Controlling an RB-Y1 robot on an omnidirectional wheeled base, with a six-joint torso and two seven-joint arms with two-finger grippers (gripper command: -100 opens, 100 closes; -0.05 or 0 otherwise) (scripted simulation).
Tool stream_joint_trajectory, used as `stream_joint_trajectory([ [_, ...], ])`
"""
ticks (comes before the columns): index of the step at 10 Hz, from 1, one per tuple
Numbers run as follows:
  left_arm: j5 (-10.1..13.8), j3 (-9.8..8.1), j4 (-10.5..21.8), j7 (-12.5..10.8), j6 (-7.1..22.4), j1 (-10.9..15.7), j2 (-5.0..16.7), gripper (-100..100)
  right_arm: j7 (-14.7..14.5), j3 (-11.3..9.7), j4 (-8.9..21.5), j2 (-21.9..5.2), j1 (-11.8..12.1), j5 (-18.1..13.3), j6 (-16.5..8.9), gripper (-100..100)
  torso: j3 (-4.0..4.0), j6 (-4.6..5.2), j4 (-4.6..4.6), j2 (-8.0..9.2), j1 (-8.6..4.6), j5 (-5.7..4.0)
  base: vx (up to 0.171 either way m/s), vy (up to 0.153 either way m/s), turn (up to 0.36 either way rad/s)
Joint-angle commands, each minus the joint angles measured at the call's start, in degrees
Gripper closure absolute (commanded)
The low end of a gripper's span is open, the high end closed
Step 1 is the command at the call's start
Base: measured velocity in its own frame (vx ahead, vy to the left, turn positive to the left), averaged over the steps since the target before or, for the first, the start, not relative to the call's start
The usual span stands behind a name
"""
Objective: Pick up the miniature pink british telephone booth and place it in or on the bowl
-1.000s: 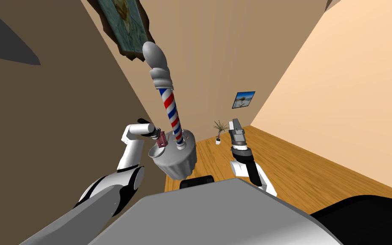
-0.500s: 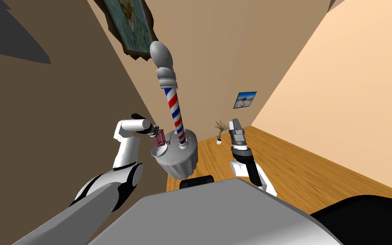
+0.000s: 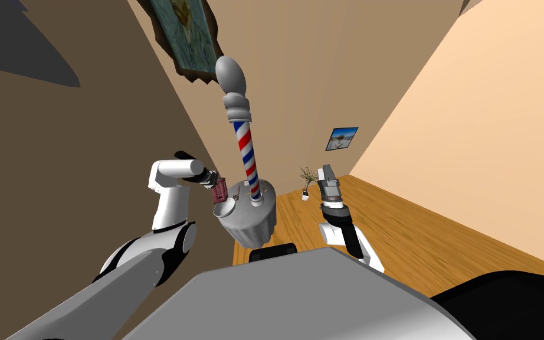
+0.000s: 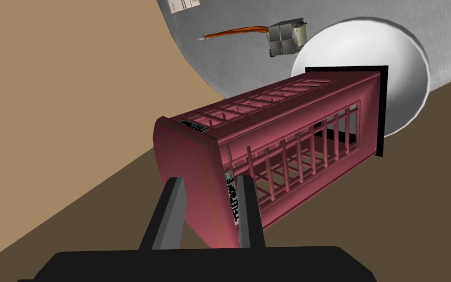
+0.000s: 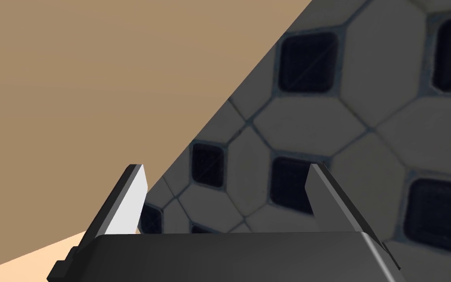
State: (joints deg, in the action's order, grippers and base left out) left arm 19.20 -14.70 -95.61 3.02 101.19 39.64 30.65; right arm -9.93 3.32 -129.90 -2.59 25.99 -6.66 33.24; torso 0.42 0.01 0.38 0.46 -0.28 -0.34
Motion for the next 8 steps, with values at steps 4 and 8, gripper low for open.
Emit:
stream_joint_trajectory([
  [4, 0.92, -0.29, -1.80, -0.16, 5.57, 1.31, 1.10, 100, 0.00, 0.00, 0.00, 0.00, 0.00, 0.00, 0.00, 0, 0.01, 0.00, 0.01, 0.00, -0.05, -0.02, 0.010, 0.045, 0.015],
  [8, 1.00, -0.25, -2.09, -0.22, 6.96, 1.36, 1.26, -100, 0.00, 0.00, 0.00, 0.00, 0.00, 0.00, 0.00, 0, 0.03, 0.02, 0.04, 0.03, -0.15, -0.05, 0.012, 0.028, 0.015],
])
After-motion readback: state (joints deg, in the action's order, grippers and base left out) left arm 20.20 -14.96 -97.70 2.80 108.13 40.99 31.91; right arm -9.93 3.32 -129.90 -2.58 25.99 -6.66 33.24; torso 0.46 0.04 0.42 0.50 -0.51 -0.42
